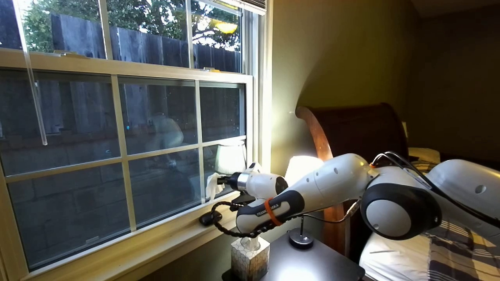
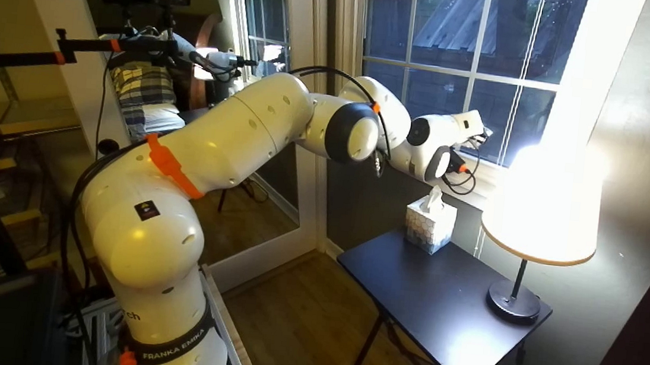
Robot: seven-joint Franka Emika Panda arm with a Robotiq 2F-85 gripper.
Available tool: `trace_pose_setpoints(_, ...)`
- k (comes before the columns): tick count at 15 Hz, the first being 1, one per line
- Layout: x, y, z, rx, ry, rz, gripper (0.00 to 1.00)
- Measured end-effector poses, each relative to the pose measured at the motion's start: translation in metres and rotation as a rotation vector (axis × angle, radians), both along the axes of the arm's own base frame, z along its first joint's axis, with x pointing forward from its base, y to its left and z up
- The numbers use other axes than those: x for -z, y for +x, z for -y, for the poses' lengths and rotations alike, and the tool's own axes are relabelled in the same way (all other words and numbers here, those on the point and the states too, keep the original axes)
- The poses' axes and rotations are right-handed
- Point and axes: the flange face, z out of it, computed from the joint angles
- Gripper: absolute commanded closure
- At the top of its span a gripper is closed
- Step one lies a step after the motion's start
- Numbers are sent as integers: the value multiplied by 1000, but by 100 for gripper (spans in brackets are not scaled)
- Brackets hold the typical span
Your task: Use the tissue wipe a section of the window
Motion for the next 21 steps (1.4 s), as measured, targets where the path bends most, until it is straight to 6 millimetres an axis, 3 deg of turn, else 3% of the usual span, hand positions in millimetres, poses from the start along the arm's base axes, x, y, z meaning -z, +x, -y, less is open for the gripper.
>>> trace_pose_setpoints(4,17,-3,75,165,-51,-37,100)
trace_pose_setpoints(7,0,-7,89,190,-75,42,100)
trace_pose_setpoints(10,-28,-16,74,161,-116,184,100)
trace_pose_setpoints(16,-88,-35,10,14,-174,446,100)
trace_pose_setpoints(21,-104,-38,-27,-71,-167,501,100)
